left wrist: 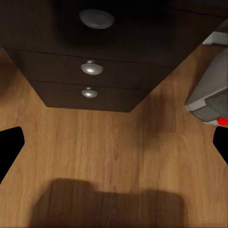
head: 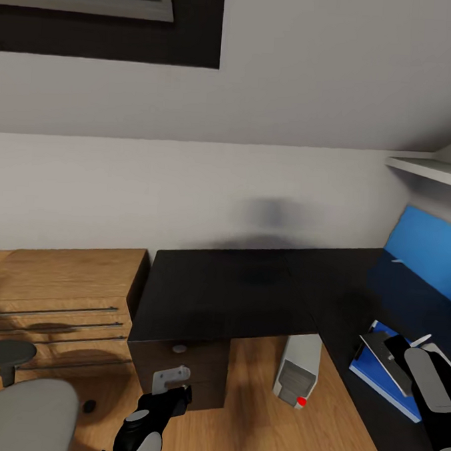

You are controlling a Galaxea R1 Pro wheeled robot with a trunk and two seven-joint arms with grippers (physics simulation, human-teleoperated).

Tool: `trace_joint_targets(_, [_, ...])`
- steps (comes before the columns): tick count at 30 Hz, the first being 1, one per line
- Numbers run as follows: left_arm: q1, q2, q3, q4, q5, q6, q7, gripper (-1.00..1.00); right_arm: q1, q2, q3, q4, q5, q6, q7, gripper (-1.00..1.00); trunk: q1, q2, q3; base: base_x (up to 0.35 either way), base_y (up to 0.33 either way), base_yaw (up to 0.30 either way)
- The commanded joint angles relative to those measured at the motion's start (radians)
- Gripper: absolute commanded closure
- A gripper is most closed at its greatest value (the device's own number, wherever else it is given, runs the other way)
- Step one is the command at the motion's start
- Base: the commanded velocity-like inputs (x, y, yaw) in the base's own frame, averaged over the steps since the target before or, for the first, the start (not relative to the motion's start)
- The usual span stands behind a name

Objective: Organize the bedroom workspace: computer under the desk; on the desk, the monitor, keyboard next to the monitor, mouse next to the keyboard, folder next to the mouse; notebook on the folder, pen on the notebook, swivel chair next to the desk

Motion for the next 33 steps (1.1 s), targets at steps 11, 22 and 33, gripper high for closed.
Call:
trace_joint_targets(11, [-0.001,0.000,-0.002,-0.002,0.007,0.003,0.008,-1.00,-0.001,0.002,0.069,-0.004,0.007,0.004,-0.002,1.00,0.000,-0.001,-0.001,0.000,0.000,-0.009])
trace_joint_targets(22, [-0.001,0.000,-0.002,-0.001,0.008,0.003,0.009,-1.00,-0.007,0.003,0.146,0.022,0.251,0.008,-0.003,1.00,0.000,-0.001,-0.001,0.000,0.000,0.000])
trace_joint_targets(33, [-0.001,-0.001,-0.017,0.000,0.007,0.002,0.016,-1.00,-0.077,0.002,0.176,0.184,0.302,0.033,0.002,1.00,0.000,-0.001,-0.001,0.000,0.000,0.000])
